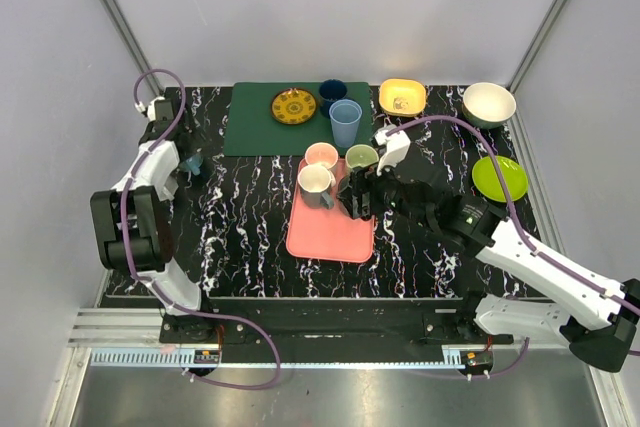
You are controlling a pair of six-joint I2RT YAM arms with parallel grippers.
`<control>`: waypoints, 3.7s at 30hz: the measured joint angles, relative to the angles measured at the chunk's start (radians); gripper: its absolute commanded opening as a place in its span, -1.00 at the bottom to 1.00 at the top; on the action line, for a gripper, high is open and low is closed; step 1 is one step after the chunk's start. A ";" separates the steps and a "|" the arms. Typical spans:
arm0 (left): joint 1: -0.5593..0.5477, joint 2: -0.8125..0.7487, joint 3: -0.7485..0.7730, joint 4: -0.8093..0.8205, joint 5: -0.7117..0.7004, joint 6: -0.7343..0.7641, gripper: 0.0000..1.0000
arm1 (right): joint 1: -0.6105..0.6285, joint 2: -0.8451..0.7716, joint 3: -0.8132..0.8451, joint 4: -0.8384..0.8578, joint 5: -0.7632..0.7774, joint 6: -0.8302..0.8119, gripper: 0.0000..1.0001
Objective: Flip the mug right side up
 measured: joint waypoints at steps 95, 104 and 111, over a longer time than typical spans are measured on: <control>-0.511 -1.035 -0.601 0.666 0.651 -0.723 -1.00 | -0.182 0.422 -0.047 1.101 -0.827 0.772 -0.51; -0.517 -1.041 -0.601 0.684 0.623 -0.707 -0.40 | -0.190 0.459 -0.016 1.176 -0.896 0.830 -1.00; -0.546 -1.064 -0.565 0.518 0.631 -0.610 0.54 | -0.197 0.368 -0.018 0.923 -0.883 0.679 -1.00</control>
